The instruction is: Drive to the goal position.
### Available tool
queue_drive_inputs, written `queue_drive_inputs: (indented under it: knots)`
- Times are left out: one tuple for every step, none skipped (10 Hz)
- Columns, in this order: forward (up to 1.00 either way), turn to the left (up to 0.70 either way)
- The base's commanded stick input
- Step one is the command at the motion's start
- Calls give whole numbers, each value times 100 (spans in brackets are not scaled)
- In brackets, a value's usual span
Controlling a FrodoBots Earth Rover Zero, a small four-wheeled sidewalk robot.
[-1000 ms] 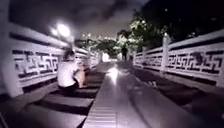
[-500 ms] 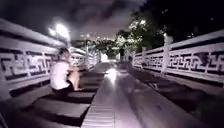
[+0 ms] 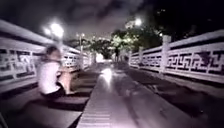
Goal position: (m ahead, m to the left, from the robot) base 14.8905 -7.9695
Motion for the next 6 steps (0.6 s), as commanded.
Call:
queue_drive_inputs:
  knots:
    - [38,0]
    - [38,0]
    - [38,0]
    - [38,0]
    - [38,0]
    - [38,0]
